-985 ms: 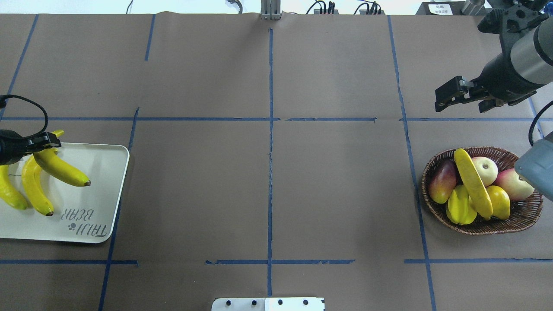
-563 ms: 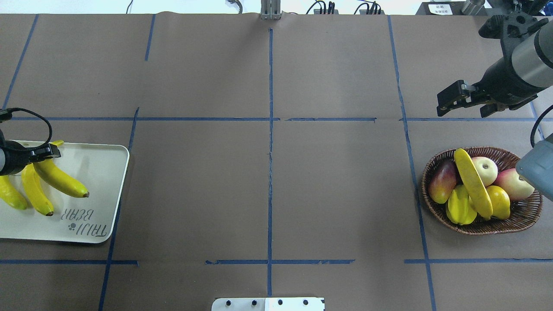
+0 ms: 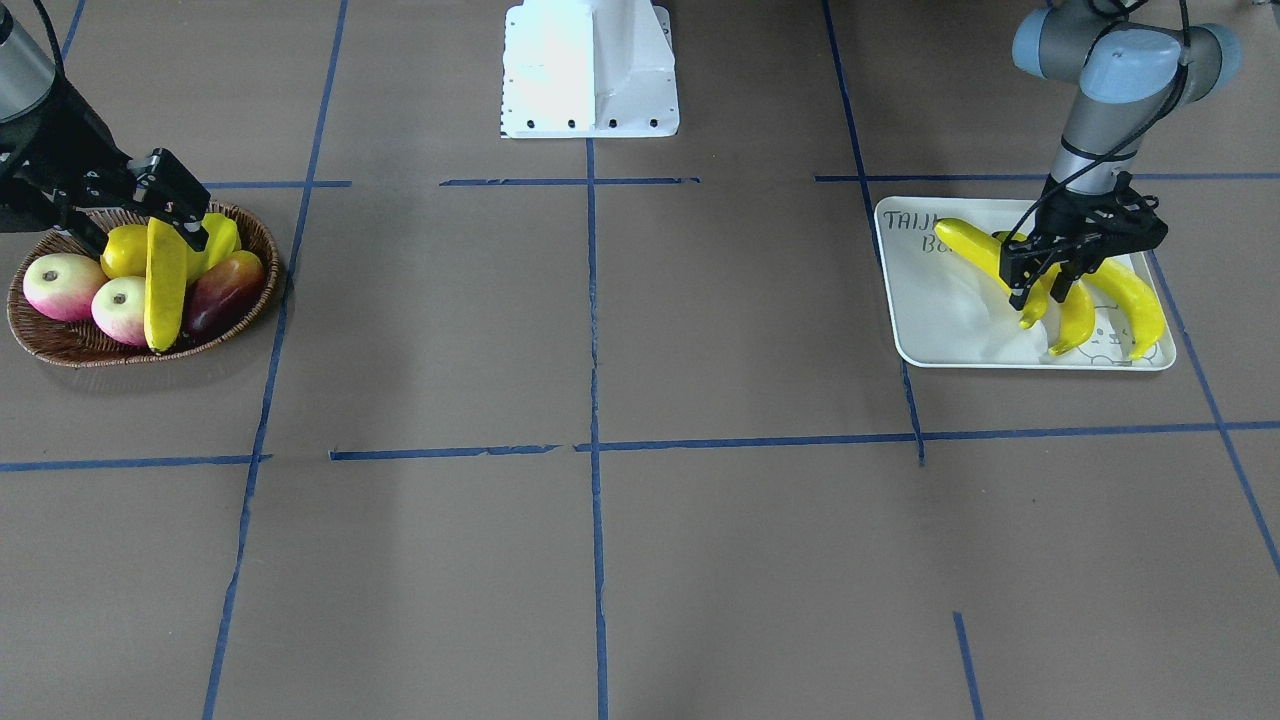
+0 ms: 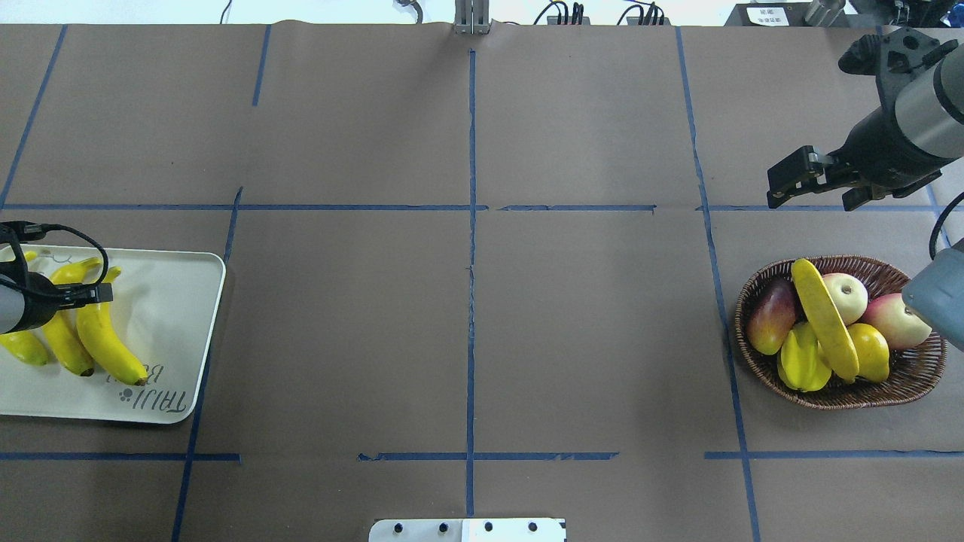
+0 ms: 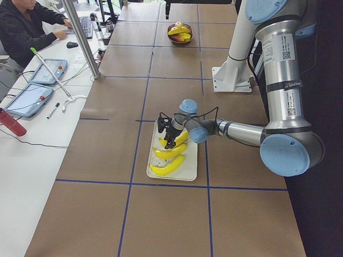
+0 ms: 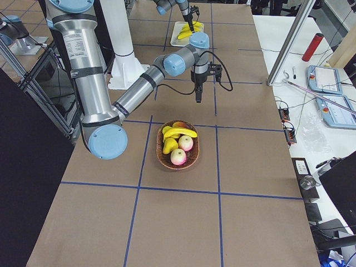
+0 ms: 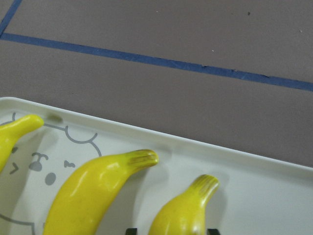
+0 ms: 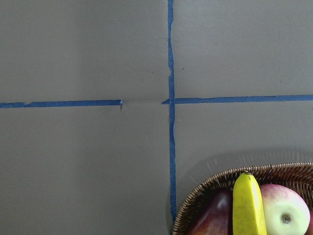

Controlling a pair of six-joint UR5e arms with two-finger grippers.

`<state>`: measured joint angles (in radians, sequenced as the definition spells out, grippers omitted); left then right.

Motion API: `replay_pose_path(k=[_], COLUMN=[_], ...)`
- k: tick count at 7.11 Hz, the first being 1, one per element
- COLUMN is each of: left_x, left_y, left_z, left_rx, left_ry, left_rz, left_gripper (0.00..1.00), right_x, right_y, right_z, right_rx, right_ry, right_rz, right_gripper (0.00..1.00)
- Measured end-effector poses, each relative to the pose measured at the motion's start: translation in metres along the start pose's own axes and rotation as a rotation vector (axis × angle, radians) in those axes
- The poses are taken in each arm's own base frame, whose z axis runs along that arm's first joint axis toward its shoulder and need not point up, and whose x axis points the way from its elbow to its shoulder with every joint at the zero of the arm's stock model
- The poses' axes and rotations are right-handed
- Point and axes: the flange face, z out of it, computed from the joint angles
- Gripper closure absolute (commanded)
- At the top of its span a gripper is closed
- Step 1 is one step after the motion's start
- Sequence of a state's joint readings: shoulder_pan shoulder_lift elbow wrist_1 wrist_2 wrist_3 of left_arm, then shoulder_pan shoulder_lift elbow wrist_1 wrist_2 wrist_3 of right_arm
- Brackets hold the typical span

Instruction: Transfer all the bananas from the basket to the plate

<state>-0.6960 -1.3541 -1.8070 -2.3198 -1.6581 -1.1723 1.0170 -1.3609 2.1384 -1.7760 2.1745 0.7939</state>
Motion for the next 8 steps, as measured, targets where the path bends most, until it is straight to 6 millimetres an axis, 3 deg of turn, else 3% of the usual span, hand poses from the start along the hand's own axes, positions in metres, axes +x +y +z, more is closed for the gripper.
replay_pose_path(k=[2,4,6,8], left_x=[0.007,0.005,0.041,0.068], left_y=[-0.005,-0.034,-0.061,-0.075], left_z=[-0.02,-0.051,-0.091,-0.108], left_rx=[-0.076,-0.183,-0.234,-0.244], left_ry=[0.066,0.149,0.169,0.162], left_rz=[0.025,-0.045,-0.082,-0.093], left_gripper=[0.0,0.0,0.0,0.0], right_x=[0.021,0.055,0.087,0.095], right_y=[0.004,0.013,0.023,0.017], right_z=[0.012,0.025,0.048,0.084], right_rx=[-0.025,-0.063,-0.119,-0.164], right_ry=[0.027,0.058,0.099,0.122], right_rz=[-0.048,-0.09,-0.091,-0.094], right_gripper=[0.0,0.0,0.0,0.0])
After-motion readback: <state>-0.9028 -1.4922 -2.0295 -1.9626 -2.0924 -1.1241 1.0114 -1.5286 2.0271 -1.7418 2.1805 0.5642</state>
